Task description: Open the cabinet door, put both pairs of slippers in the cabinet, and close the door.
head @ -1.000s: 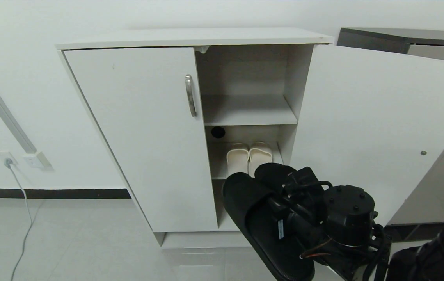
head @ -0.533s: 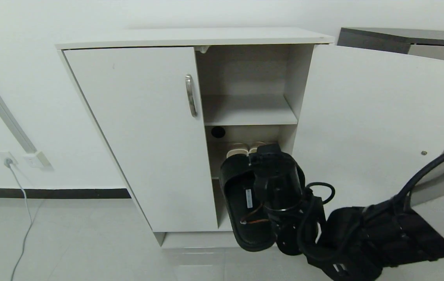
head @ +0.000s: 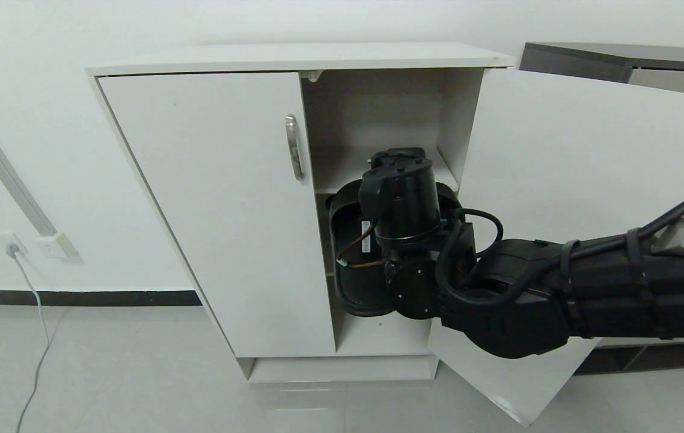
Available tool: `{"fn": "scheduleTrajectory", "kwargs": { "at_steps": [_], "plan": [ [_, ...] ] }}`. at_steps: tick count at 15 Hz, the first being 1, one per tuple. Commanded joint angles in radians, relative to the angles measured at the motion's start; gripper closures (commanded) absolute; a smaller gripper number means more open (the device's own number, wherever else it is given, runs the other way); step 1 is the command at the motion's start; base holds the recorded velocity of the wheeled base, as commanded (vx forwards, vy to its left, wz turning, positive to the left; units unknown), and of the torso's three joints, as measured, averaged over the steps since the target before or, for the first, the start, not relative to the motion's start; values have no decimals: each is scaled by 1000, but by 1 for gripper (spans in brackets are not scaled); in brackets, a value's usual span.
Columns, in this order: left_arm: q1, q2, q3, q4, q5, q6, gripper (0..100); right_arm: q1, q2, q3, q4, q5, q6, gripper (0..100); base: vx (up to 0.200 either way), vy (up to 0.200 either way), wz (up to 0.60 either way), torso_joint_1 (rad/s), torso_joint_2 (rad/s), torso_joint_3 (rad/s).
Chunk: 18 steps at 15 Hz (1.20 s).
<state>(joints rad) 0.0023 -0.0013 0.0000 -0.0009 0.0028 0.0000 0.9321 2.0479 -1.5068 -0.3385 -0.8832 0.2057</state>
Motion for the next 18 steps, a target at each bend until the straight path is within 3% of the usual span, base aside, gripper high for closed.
{"fn": "scheduleTrajectory", "kwargs": {
  "at_steps": [1, 6, 18],
  "plan": [
    [1, 1, 0, -1, 0, 2, 100, -1, 3, -1, -2, 0, 3, 100, 0, 0, 0, 0, 0, 0],
    [1, 1, 0, -1, 0, 0, 100, -1, 5, -1, -2, 0, 4, 100, 0, 0, 0, 0, 0, 0],
    [1, 1, 0, 1, -1, 2, 100, -1, 2, -1, -2, 0, 1, 100, 200, 0, 0, 2, 3, 2]
  ]
}}
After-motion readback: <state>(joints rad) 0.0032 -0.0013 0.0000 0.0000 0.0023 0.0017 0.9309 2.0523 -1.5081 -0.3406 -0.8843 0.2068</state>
